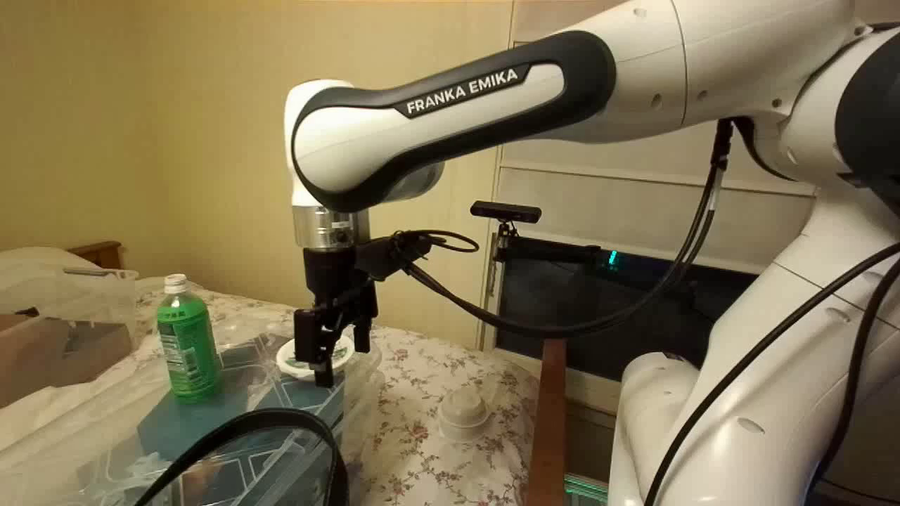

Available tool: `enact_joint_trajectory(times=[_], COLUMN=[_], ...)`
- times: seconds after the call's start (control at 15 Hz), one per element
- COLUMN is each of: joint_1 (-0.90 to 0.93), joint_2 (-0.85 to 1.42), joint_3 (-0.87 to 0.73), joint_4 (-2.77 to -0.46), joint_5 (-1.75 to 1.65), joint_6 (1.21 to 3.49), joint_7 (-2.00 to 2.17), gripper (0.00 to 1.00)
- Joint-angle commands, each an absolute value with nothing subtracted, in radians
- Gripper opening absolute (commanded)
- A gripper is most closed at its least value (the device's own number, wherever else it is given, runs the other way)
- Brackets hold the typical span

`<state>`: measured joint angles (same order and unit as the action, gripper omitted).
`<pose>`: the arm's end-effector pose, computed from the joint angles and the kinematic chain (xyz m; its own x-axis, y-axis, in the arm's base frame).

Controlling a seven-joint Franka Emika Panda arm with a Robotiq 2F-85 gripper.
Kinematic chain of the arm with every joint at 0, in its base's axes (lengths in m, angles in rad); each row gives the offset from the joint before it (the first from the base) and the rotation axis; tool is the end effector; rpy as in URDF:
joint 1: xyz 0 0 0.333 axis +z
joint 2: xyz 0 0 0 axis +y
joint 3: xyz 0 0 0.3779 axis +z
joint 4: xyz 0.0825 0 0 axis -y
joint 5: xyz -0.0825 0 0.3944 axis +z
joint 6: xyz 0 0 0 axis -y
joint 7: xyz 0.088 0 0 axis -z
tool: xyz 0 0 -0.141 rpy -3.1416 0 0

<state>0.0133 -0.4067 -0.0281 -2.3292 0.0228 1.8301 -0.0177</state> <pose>0.3996 -0.0043 0.5058 0.9958 0.0004 -0.0919 -0.0027 -0.9994 -0.0341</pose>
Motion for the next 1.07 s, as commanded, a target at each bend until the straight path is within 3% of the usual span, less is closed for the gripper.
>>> enact_joint_trajectory(times=[0.0,0.33,1.0], joint_1=[0.007,0.007,-0.174], joint_2=[-0.406,-0.406,-0.278], joint_3=[-0.022,-0.022,-0.277], joint_4=[-2.327,-2.327,-2.318], joint_5=[0.025,0.025,0.118], joint_6=[1.828,1.828,2.077], joint_7=[-0.02,-0.02,-0.057], gripper=[1.0,1.0,1.0])
